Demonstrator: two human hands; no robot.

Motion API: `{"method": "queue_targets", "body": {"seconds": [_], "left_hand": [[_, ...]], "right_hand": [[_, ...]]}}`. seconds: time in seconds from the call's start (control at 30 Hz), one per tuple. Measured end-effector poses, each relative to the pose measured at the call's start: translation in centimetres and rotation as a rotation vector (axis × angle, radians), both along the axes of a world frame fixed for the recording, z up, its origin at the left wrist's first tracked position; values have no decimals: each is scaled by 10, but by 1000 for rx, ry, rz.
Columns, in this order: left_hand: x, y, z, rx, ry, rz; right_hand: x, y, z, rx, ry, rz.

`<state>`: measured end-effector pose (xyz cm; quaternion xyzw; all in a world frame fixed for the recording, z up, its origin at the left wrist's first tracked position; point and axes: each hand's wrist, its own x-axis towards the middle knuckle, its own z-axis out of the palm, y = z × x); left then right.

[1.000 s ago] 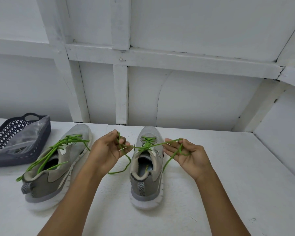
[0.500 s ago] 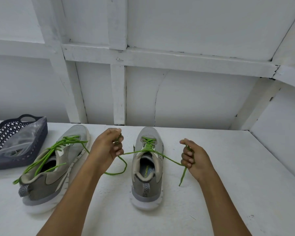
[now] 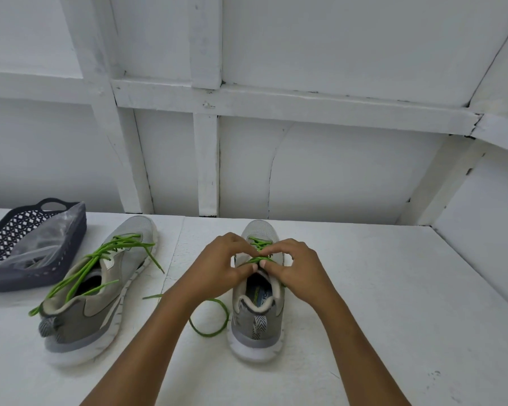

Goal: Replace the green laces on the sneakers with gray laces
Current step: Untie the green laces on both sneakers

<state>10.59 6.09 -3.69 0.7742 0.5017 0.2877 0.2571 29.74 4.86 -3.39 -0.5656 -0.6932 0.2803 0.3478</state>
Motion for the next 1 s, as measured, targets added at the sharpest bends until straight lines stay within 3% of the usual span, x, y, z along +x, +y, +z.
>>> {"method": "queue_targets", "body": {"seconds": [0.13,0.33,0.43,0.6,0.8,1.0], "left_hand": [[0,1,-4,46,-93,20],[-3,0,-9,-115,-312,8],[-9,1,-14,-154,-300,4],[-7,0,-9,-156,-264,-40],[-9,2,-9,-179,-229,-65],[-7,0,-5,-194,-274,-10]], "right_hand": [[2,0,-2,64,18,6],[9,-1,-12,-2,217,20],[15,-1,-12,-10,224,-54],[12,-2,-8,-33,165,74],[8,-1,-9,23,66,85],[16,-1,-10,31,113,-75]]}}
